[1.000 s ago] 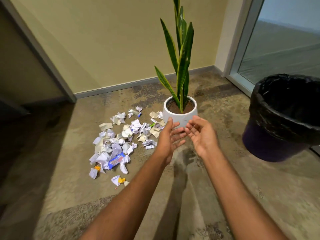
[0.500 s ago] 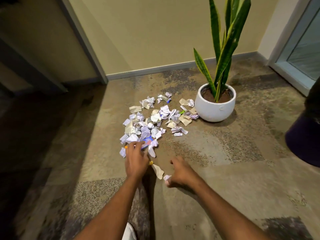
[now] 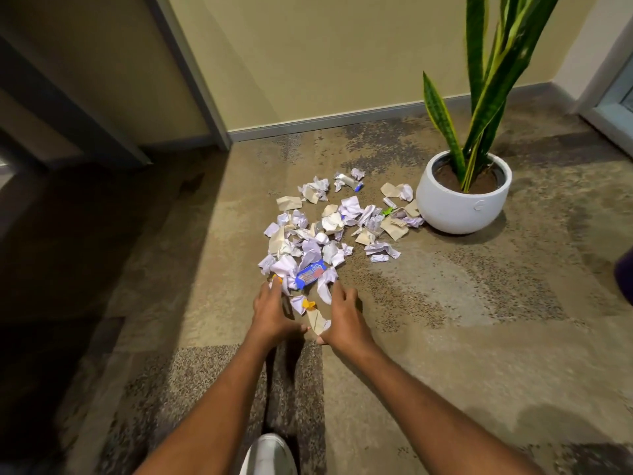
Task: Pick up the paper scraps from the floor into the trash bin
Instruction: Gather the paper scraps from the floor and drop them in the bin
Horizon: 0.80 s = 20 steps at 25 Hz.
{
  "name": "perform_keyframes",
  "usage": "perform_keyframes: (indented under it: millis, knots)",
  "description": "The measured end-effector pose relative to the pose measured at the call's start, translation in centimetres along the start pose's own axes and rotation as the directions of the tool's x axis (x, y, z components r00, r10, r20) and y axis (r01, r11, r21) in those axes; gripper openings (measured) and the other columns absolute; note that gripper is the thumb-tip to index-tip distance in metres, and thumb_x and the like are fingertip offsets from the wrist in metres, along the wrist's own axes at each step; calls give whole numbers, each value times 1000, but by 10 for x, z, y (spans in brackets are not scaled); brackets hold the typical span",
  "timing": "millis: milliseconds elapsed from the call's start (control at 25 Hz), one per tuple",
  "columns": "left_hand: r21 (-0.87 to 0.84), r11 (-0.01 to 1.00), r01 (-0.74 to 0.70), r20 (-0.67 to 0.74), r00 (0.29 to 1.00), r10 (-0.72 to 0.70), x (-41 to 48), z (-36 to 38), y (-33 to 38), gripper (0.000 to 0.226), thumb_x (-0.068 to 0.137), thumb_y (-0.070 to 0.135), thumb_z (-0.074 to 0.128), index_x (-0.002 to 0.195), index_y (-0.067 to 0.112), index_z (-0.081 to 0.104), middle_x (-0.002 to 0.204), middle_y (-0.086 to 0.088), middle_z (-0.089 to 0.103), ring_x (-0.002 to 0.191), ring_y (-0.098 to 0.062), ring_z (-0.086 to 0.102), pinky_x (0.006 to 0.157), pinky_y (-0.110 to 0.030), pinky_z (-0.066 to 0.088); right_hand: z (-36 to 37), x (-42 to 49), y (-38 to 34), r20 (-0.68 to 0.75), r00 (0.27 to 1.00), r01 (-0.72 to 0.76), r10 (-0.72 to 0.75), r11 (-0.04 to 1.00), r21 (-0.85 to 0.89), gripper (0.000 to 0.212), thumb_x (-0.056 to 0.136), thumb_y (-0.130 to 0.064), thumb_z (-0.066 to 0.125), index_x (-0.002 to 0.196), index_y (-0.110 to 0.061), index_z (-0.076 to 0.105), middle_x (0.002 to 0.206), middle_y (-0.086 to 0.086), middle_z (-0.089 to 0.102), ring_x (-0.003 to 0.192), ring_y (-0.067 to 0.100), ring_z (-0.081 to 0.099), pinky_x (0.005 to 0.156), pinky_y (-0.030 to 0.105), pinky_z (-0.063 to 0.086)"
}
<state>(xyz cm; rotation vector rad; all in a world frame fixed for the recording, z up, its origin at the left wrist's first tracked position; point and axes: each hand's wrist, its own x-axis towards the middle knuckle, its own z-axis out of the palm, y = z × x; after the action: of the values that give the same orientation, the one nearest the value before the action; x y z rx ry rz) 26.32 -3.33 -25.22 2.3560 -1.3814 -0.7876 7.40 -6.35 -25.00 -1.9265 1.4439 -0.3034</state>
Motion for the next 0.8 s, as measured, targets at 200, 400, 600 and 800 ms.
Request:
perform_keyframes:
  millis: [200, 400, 600, 800]
  knots:
    - [51, 998, -45, -69, 996, 48, 13, 8, -18, 129, 35, 52, 95, 147, 21, 41, 143, -4, 49, 135, -35, 46, 110, -47, 44, 8, 28, -9, -4, 1000, -3, 3, 1000, 16, 153, 52, -33, 108, 167, -14, 10, 161, 12, 14, 148, 36, 31, 114, 42, 49]
    - [-136, 987, -82, -161, 985, 60, 17, -2, -5, 127, 44, 30, 98, 155, 19, 36, 141, -6, 46, 131, -27, 46, 107, -45, 47, 8, 50, -15, 29, 998, 51, -51, 999, -4, 136, 51, -30, 107, 159, -19, 25, 157, 10, 29, 141, 37, 45, 106, 47, 53]
    - [-121, 973, -194, -159, 972, 174, 29, -8, 14, 70, 54, 20, 83, 120, 5, 68, 116, -12, 72, 106, -27, 64, 96, -42, 53, 7, 68, -23, 100, 992, 80, -80, 997, 6, 128, 60, -21, 103, 164, -20, 29, 162, 7, 34, 140, 35, 49, 107, 47, 53]
    - [-492, 868, -58, -46, 998, 40, 27, 1, 35, 53, 69, 10, 73, 120, 25, 74, 104, 7, 81, 99, -17, 77, 87, -38, 60, 12, 79, -30, 72, 996, 35, -49, 981, 189, 72, 82, 0, 69, 148, -27, 52, 144, 3, 49, 127, 27, 58, 98, 44, 57]
